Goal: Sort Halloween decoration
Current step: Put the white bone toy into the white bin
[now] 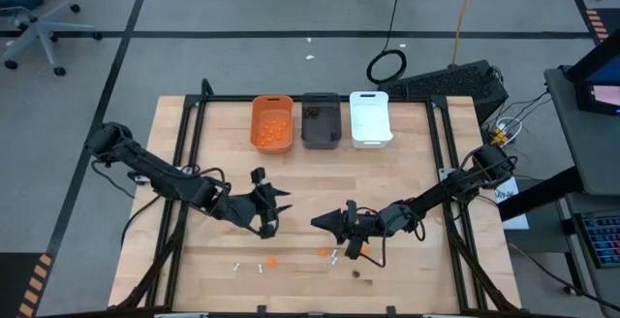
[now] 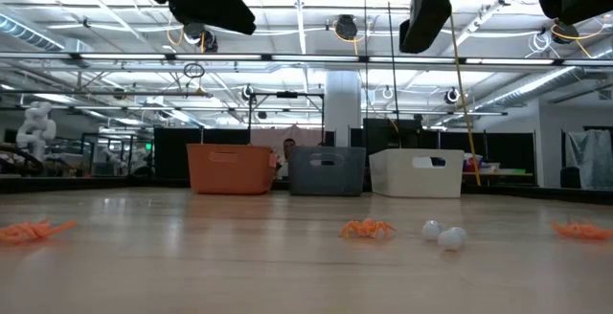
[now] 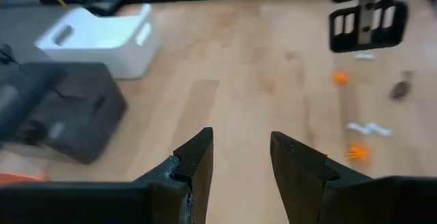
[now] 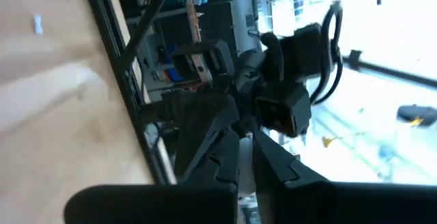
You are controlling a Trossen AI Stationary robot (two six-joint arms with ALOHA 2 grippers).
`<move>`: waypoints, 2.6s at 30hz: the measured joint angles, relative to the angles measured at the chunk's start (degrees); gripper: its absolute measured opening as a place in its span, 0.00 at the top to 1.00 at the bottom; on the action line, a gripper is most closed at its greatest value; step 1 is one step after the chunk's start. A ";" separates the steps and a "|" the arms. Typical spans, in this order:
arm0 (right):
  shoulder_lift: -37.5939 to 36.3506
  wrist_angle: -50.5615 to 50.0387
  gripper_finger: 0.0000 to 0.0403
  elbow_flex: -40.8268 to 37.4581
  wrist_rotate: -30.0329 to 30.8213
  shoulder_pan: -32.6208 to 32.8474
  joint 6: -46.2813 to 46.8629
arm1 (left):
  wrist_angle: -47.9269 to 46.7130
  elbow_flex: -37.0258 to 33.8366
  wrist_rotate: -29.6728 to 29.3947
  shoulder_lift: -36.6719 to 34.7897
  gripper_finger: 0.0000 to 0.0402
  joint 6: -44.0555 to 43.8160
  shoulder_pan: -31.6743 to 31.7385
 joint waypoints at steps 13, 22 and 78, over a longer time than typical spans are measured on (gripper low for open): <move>0.02 0.22 1.00 0.00 0.05 -2.98 2.52 | 0.15 0.02 -1.42 0.00 0.64 5.20 2.11; -0.57 1.27 1.00 -0.04 5.41 -4.54 16.76 | 1.27 0.02 -1.39 0.02 0.64 4.58 2.42; -38.41 -81.51 0.61 0.00 -10.34 -35.18 77.32 | 6.14 -0.52 -0.47 6.32 0.64 3.06 2.80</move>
